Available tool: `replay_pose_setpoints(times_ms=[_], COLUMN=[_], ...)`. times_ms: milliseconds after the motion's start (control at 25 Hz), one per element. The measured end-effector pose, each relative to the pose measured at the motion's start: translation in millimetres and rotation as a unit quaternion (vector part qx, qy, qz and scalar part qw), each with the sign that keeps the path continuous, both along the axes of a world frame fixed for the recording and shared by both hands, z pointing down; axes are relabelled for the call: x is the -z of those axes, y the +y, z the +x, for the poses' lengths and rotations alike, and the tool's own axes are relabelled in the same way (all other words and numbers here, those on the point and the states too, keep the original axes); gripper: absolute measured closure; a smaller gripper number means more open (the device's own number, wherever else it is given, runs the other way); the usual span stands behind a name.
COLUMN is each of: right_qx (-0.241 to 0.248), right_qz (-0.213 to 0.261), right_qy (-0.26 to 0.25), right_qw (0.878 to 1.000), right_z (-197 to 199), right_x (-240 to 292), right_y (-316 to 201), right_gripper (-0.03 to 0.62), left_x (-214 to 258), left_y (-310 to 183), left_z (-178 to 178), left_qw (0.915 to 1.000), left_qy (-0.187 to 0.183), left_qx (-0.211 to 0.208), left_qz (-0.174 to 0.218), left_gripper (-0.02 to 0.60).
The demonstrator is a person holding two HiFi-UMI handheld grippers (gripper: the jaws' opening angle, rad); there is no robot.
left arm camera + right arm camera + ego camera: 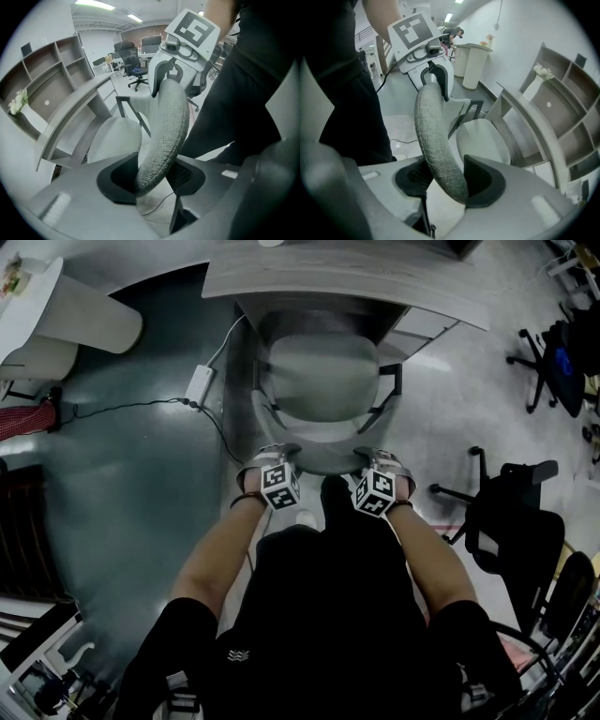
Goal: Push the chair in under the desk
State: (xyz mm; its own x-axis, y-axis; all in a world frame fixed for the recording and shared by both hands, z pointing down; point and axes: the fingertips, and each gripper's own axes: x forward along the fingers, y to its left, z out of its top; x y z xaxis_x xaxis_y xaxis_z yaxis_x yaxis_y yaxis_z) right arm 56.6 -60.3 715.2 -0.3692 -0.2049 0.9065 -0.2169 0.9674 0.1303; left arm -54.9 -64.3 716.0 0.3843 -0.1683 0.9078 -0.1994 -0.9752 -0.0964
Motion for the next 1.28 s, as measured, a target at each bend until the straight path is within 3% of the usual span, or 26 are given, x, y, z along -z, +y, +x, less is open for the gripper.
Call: replay_pose_setpoints(times_ms=[1280], right_qx=[0.013], right_qz=[0.007], right_qy=[-0.015], right_qw=[1.000], right_z=[-6], right_x=[-4], right_y=[-157], right_gripper=[0.413], left_x=[-7], left_y=[-158], left_z=[-8], left_qw=[0.9990], left_qy=[-0.022], left_qx=[0.038], left_qz=[0.011], left_gripper=[0.397])
